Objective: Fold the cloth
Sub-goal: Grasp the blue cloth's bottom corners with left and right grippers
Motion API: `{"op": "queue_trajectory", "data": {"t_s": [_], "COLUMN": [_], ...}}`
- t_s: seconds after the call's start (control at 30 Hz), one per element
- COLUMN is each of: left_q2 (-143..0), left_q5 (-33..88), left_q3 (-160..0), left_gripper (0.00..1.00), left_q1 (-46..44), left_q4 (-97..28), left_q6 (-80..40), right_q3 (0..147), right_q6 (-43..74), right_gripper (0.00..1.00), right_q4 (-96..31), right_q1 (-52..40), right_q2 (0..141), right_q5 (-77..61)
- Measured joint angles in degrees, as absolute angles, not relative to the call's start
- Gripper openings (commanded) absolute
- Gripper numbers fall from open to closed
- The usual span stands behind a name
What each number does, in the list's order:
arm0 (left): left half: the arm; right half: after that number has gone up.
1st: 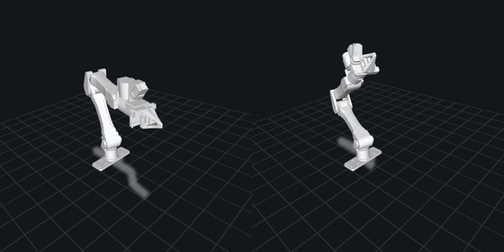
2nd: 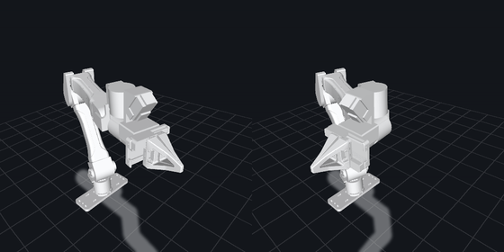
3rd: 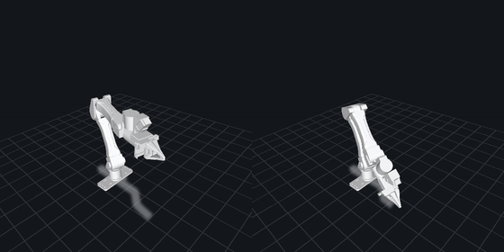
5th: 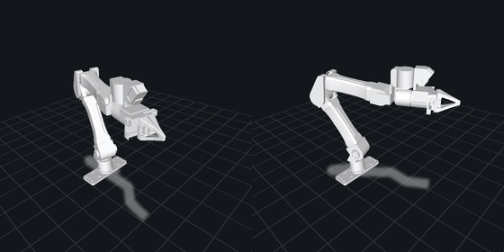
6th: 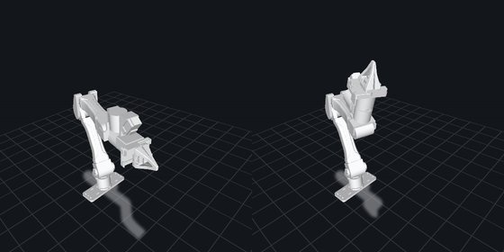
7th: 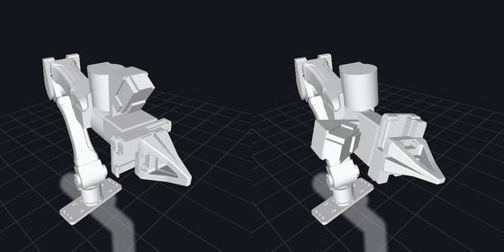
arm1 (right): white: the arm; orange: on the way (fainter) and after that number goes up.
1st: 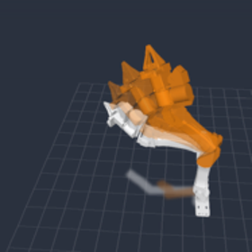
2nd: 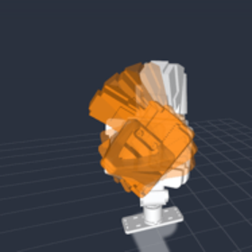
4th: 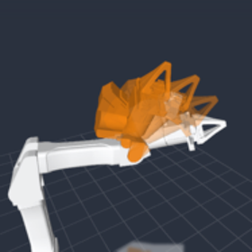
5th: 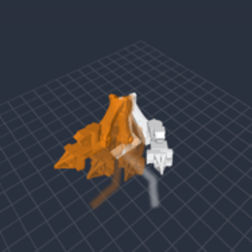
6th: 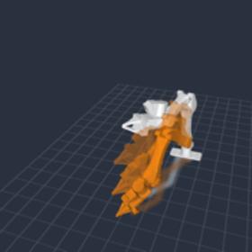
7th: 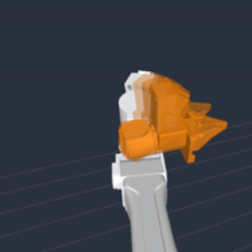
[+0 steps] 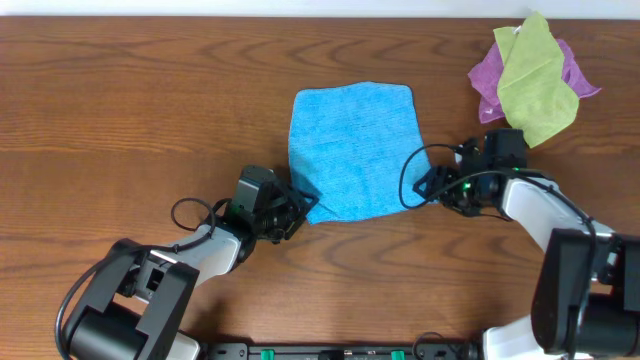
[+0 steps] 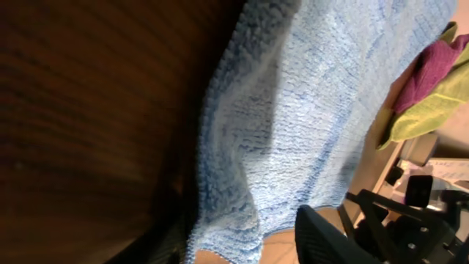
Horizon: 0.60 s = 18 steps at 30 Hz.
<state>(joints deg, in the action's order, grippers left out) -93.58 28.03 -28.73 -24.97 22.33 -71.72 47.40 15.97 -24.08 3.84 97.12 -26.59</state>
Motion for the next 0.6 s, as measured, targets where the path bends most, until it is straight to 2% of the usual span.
{"op": "queue_trajectory", "data": {"t_s": [0.1, 0.2, 0.23, 0.33, 0.4, 0.5, 0.6], "left_q2": [-93.7, -94.1, -94.2, -94.5, -94.5, -94.5, -94.5], "left_q5": [27.6, 26.9, 26.7, 26.4, 26.3, 26.3, 26.1], "left_q3": [-28.6, -28.4, -28.3, -28.0, -28.0, -27.9, -27.8], "left_gripper": [0.3, 0.09, 0.06, 0.06, 0.06, 0.06, 0.06], "left_q1": [-25.0, -25.0, -25.0, -25.0, -25.0, -25.0, -25.0], "left_q4": [22.1, 21.7, 21.7, 21.5, 21.6, 21.8, 22.8], "left_q6": [-71.4, -71.0, -70.8, -70.3, -70.0, -69.2, -68.6], "right_q3": [47.7, 47.9, 48.0, 48.0, 47.9, 47.8, 47.8], "right_q6": [16.5, 17.1, 17.3, 17.7, 18.3, 18.3, 18.7], "right_gripper": [0.65, 0.58, 0.55, 0.38, 0.18, 0.02, 0.01], "right_q4": [-23.0, -22.0, -21.8, -21.8, -22.1, -23.0, -23.7], "right_q1": [2.1, 0.2, -0.3, -1.1, -1.3, -1.5, -1.5], "right_q2": [97.6, 98.3, 98.4, 98.9, 99.2, 99.9, 100.0], "right_q5": [-26.6, -26.5, -26.5, -25.9, -25.4, -25.4, -25.5]}}
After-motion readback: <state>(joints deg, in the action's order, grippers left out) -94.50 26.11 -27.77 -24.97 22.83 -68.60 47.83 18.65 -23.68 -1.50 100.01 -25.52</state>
